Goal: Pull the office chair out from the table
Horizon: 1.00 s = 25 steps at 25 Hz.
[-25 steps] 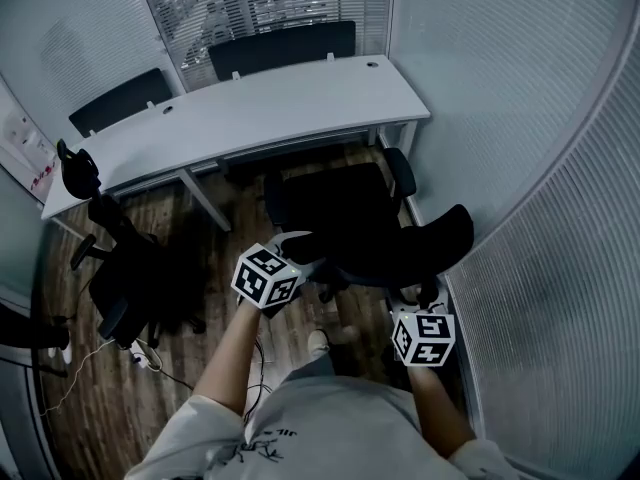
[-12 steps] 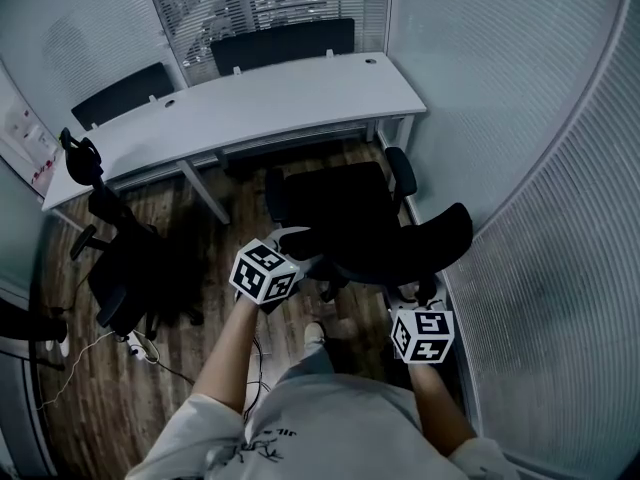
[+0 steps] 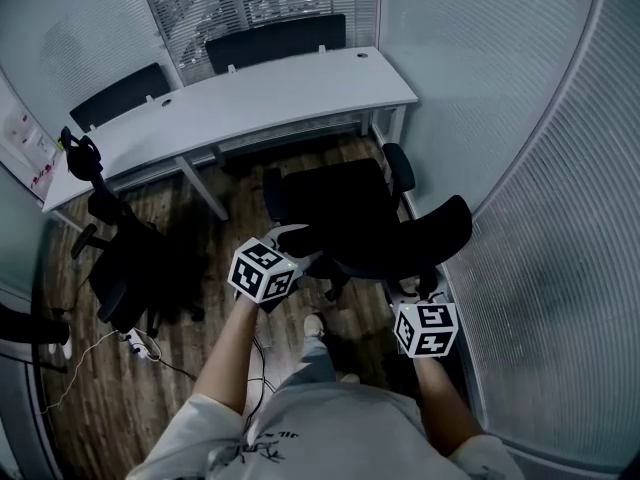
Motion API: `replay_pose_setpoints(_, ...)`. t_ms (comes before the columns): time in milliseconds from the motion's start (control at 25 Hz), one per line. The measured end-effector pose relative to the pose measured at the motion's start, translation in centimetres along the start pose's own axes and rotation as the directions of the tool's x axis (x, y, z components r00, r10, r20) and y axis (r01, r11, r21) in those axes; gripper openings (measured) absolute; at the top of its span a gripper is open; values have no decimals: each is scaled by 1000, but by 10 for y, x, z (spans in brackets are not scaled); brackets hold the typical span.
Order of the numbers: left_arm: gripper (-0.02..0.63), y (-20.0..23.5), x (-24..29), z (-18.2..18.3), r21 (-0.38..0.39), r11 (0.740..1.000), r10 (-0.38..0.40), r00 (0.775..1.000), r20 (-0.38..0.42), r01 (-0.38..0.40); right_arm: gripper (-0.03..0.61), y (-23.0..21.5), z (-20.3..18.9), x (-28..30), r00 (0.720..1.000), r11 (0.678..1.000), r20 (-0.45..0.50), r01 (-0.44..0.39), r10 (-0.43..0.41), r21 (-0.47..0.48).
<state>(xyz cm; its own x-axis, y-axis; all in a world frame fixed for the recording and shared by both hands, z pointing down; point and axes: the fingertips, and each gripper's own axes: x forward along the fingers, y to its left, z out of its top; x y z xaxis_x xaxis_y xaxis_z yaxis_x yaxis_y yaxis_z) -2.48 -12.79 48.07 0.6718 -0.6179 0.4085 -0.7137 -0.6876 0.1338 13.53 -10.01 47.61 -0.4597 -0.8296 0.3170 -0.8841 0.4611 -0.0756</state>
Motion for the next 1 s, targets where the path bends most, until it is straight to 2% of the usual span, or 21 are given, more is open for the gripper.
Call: replay_pose_setpoints(1000, 239, -72, -26, -20, -7, 1000, 9, 1000, 5, -9, 285, 9, -24, -73, 998, 998, -11, -58, 58, 3)
